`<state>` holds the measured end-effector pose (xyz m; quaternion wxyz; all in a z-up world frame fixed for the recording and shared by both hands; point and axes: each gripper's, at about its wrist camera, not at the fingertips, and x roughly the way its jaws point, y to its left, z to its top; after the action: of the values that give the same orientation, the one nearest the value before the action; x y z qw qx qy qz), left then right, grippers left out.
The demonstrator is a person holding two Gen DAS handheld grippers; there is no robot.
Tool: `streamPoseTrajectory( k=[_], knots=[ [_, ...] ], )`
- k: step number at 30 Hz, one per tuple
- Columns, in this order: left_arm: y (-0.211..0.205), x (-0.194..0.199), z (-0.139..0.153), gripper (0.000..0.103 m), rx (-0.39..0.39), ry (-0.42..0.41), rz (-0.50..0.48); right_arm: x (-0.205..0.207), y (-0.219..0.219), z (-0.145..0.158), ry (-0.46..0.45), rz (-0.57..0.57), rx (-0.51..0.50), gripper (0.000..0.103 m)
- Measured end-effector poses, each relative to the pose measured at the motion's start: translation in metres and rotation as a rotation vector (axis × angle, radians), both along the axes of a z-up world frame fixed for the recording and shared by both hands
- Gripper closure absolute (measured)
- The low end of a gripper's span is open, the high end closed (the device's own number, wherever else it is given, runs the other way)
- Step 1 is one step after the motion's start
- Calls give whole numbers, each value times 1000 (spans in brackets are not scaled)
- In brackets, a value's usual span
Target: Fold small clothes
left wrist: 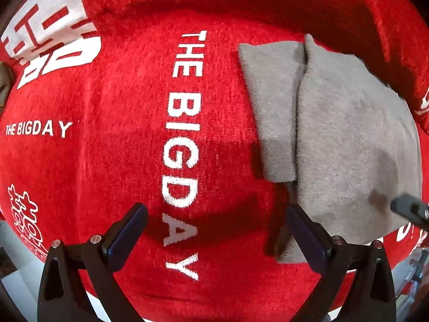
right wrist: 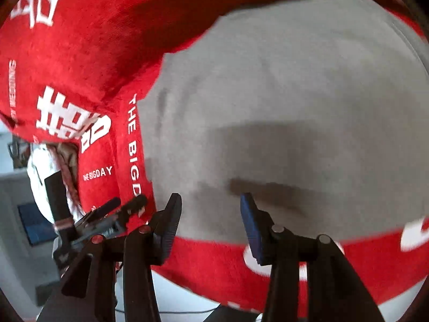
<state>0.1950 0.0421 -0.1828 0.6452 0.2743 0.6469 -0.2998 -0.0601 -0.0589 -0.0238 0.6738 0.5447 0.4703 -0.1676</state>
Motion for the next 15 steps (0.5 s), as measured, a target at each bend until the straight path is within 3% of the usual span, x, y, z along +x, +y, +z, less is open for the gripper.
streamPoseTrajectory(
  k=[8, 15],
  knots=[
    [-26, -36, -10, 0, 3, -17, -47, -67, 21, -23, 5, -158, 123, 53],
    [-41, -63, -27, 0, 14, 10, -87, -92, 28, -39, -30, -254, 182, 53]
  ],
)
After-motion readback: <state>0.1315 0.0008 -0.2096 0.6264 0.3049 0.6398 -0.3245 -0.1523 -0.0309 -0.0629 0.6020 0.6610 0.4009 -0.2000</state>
